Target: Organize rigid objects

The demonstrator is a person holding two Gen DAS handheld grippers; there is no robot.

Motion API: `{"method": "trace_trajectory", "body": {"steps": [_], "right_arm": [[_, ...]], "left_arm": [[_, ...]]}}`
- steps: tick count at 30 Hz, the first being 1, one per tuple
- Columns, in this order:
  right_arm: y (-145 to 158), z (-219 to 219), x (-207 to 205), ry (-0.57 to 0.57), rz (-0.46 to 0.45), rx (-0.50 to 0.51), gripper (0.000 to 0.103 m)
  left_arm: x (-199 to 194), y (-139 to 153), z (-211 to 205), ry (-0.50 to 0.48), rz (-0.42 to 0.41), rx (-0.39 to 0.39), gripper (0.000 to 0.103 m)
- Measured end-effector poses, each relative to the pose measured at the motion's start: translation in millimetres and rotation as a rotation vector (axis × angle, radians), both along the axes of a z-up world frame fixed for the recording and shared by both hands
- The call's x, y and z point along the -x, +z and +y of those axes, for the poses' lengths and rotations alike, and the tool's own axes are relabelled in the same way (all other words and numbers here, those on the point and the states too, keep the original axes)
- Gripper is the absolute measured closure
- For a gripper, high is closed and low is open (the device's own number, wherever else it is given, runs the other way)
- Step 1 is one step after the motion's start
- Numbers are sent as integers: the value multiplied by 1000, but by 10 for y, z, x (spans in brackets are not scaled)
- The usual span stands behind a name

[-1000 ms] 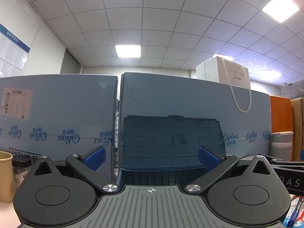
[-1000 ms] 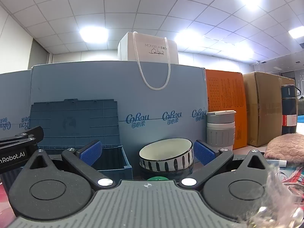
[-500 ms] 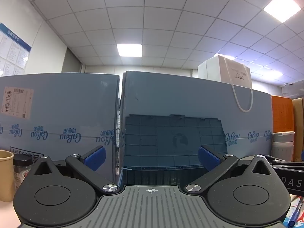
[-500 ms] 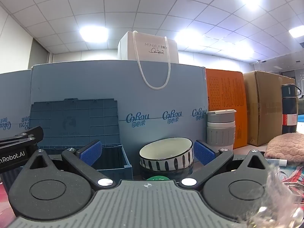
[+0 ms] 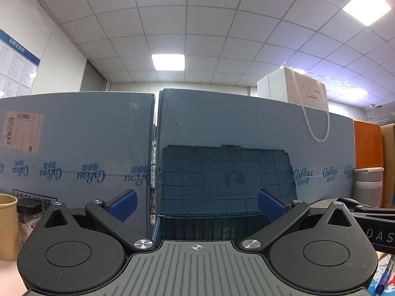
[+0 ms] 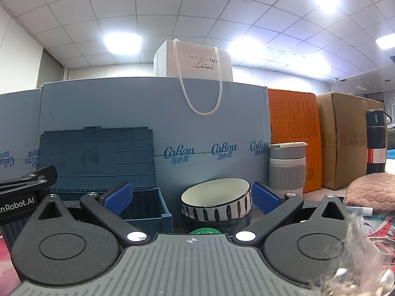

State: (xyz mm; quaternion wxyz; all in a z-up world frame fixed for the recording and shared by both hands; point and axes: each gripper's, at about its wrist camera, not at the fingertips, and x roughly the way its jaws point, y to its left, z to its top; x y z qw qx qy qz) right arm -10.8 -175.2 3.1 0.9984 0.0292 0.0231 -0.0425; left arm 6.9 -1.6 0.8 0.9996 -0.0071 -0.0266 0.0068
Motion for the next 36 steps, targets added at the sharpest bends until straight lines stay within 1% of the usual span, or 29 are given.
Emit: {"method": "trace_trajectory", "body": {"steps": [13,19,36], "right_arm": [[4,-2,10,-6,-1,-1,0],[0,41,-1,-5,4,21,0],[-3,6,-10,1,9,2,0]], "left_arm": [[-13,-7,-11,7,7,-4,0],[-12,-11,-10,9,5,-6,0],[57,-25,-28,15,-15,-21,0]]}}
